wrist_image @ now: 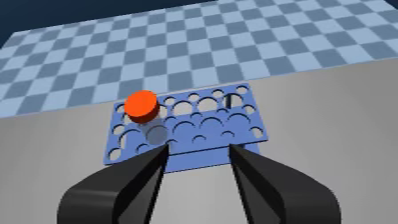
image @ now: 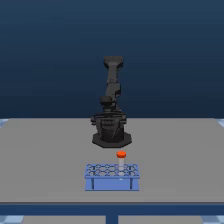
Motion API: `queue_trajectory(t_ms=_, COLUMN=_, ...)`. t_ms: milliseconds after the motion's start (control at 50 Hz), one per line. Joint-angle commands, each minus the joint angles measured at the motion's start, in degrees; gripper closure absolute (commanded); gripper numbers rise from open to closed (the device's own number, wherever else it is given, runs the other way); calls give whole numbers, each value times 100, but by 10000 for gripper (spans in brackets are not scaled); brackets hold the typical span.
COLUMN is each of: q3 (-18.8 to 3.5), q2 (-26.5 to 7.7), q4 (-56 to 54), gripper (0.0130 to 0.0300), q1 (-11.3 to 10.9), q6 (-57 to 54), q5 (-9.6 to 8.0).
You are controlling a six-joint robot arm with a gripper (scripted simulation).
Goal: Pick up the centrifuge tube on the rack
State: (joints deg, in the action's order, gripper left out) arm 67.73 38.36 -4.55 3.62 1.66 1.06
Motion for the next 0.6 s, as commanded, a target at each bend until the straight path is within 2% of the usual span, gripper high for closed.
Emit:
queue_trajectory(t_ms=20, q3=-5, q2=-9, q4=-162, gripper=130, q1=-11, q6=-180, q5=8)
queue_trajectory(t_ms=600, q3=-68, q2=-118, q4=-1793, gripper=130, q1=-114, q6=-1797, q5=78)
